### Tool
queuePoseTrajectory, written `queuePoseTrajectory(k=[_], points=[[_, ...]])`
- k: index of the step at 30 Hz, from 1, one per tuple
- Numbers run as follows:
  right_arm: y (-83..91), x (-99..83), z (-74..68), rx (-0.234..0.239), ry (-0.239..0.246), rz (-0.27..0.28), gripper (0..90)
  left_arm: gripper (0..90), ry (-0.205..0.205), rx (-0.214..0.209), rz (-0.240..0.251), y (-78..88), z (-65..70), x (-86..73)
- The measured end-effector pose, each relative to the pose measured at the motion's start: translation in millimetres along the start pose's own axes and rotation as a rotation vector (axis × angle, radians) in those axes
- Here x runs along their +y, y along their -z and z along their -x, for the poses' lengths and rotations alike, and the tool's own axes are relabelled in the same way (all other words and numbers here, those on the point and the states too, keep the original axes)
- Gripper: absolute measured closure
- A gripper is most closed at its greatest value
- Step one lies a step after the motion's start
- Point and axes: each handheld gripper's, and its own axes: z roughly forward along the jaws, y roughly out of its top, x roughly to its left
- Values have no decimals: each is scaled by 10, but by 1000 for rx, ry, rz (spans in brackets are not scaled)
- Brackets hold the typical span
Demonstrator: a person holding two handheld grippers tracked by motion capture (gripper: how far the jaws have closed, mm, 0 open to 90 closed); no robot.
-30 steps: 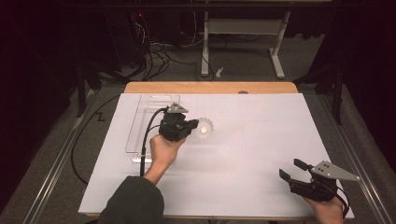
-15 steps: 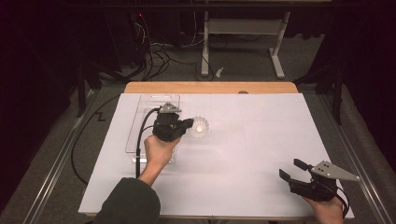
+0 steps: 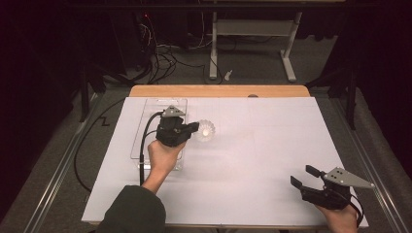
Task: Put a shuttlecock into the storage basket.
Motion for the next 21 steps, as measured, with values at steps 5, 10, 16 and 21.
queuePoseTrajectory(k=[5, 10, 16, 21], points=[[0, 0, -2, 0, 1, 0, 303, 896, 5, 4, 9, 32, -18, -4], [-1, 1, -2, 0, 1, 0, 303, 895, 13, 10, 13, 67, -51, -16], [-3, 1, -2, 0, 3, -1, 303, 896, 20, 14, 21, 107, -77, -23], [1, 0, -2, 0, 1, 0, 302, 896, 28, 21, 26, 142, -101, -30]])
